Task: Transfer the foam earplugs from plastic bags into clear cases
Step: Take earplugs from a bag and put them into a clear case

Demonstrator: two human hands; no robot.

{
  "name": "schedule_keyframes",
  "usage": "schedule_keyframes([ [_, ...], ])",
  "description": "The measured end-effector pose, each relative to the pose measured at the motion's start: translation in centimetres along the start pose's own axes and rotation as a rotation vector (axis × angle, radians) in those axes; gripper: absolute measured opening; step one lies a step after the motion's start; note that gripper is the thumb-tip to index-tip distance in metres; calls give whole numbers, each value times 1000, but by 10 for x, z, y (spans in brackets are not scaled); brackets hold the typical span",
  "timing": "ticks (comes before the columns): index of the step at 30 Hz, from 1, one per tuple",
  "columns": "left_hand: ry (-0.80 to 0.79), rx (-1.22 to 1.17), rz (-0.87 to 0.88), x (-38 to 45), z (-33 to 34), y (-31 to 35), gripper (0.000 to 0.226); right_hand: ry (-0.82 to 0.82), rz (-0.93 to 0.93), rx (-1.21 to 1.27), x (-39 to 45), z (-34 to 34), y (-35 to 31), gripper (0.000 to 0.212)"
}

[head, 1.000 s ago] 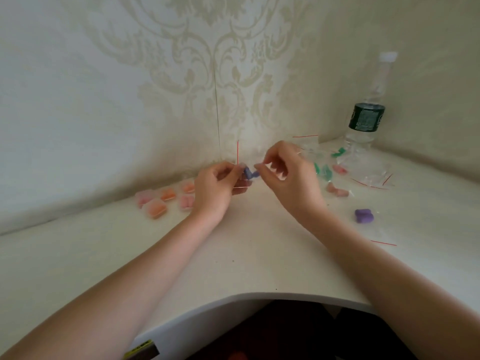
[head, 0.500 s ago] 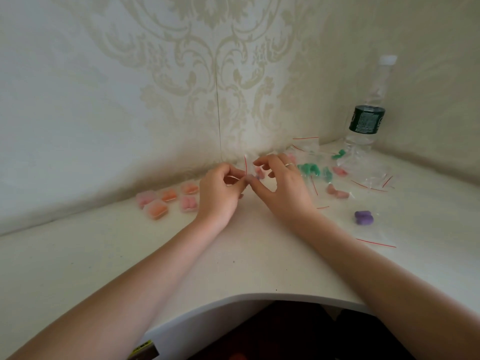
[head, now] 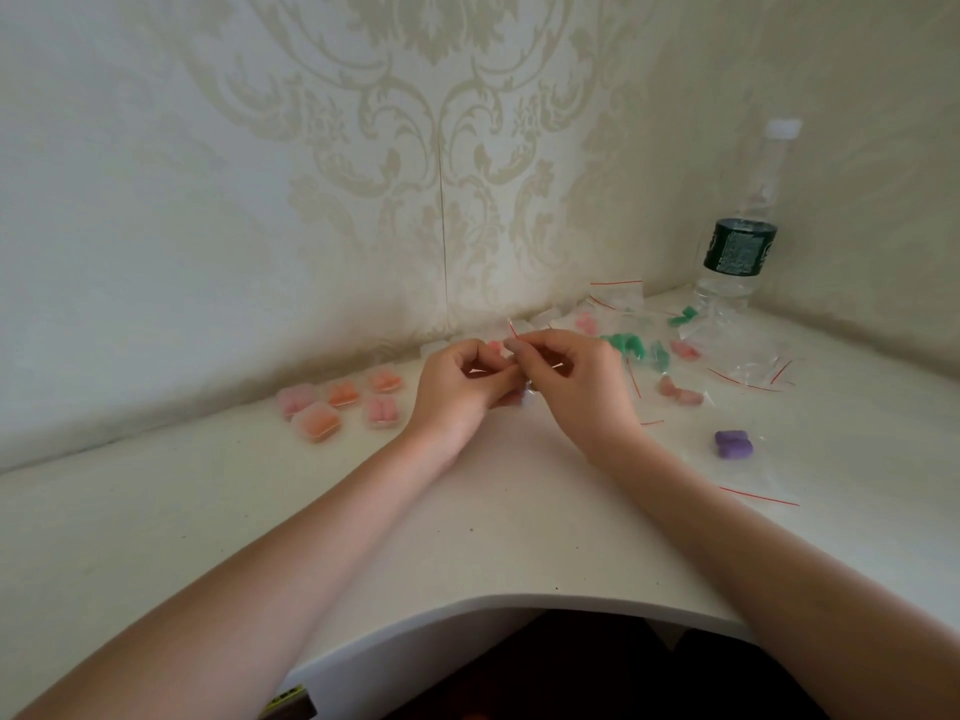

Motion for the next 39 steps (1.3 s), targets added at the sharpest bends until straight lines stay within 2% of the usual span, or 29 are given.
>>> schedule_keyframes([
  [5, -30, -33, 6, 0, 1, 1, 8, 5, 26, 56, -2, -2, -3, 8],
  [8, -45, -106, -41, 0, 1, 0, 10, 3, 57, 99, -1, -3, 0, 11],
  [14, -36, -341, -165, 0, -2, -1, 11, -65, 9, -4, 0, 1, 3, 11],
  [18, -44, -311, -158, -1, -2, 0, 9, -63, -1, -18, 1, -2, 0, 7],
  [22, -58, -301, -150, -1, -2, 1, 8, -34, 31, 54, 3, -6, 2, 14],
  [29, -92, -323, -173, -1, 0, 1, 11, -50, 16, 31, 2, -6, 1, 7],
  [39, -30, -121, -107, -2, 2, 3, 11, -13, 22, 7, 2, -9, 3, 11],
])
Point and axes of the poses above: each hand's wrist, its own x-axis towards the middle knuckle, its own z-axis out of the palm, y = z × x, the point moved 6 cm from there along x, towards the middle knuckle, and after that the axes turned 5 degrees about x, right-handed, at the moved point
